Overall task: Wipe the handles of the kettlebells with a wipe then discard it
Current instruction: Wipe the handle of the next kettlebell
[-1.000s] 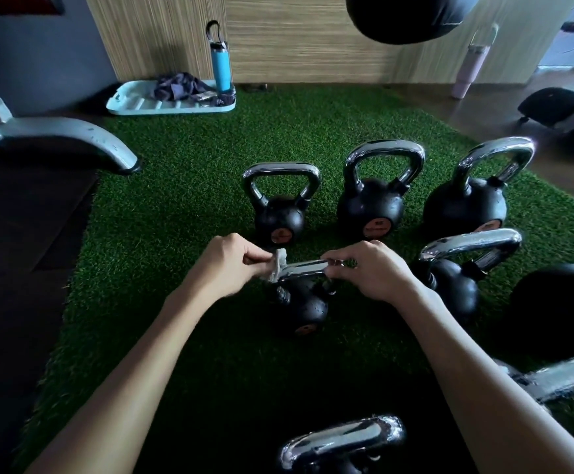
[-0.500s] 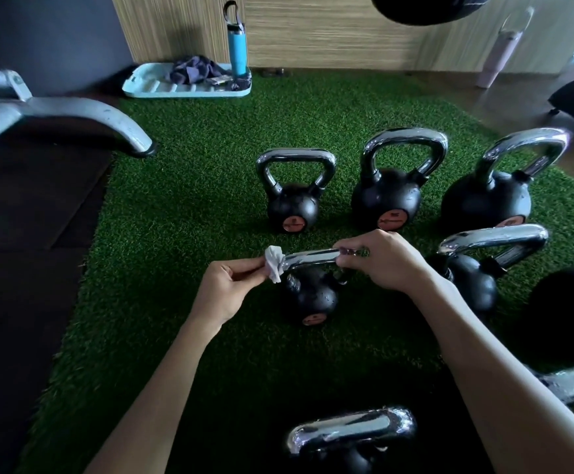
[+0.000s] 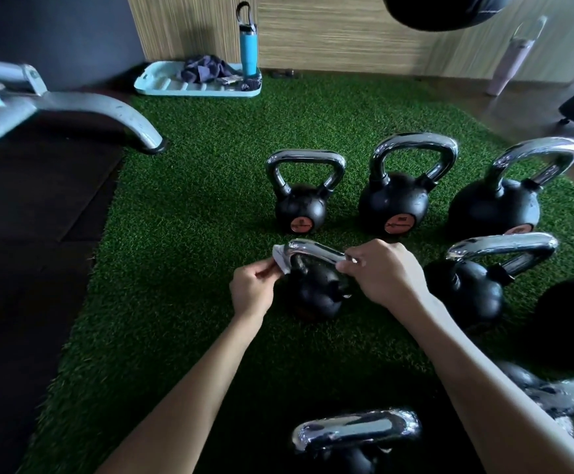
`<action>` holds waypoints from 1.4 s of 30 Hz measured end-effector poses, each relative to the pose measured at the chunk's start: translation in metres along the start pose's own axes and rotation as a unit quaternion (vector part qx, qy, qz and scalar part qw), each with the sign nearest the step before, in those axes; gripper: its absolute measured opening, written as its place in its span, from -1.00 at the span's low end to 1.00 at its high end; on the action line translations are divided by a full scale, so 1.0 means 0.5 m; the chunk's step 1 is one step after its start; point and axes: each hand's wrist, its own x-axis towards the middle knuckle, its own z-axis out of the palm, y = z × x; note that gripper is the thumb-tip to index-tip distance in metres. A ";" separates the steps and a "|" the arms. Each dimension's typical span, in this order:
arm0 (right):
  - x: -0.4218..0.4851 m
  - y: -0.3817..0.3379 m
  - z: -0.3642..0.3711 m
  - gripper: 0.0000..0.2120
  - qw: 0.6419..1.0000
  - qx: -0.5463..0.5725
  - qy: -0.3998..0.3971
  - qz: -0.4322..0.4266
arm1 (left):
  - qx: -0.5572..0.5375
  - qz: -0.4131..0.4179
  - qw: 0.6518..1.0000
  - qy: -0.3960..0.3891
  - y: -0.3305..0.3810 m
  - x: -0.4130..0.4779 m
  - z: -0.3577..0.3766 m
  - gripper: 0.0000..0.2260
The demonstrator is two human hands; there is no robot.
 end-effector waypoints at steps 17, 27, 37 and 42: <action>0.003 0.012 0.006 -0.93 0.982 0.146 -0.123 0.011 | -0.038 -0.001 0.999 -0.038 0.053 0.046 0.040 -0.76; -0.003 0.024 -0.002 -0.83 0.950 0.268 -0.159 0.031 | -0.101 -0.038 0.989 -0.105 0.053 -0.004 0.028 -0.71; 0.000 0.029 0.000 -0.85 0.950 0.270 -0.154 0.041 | -0.039 0.010 0.994 -0.102 0.089 -0.046 0.013 -0.76; -0.004 0.028 -0.001 -0.85 0.946 0.286 -0.148 0.045 | -0.067 -0.003 0.986 -0.149 0.074 -0.086 0.015 -0.78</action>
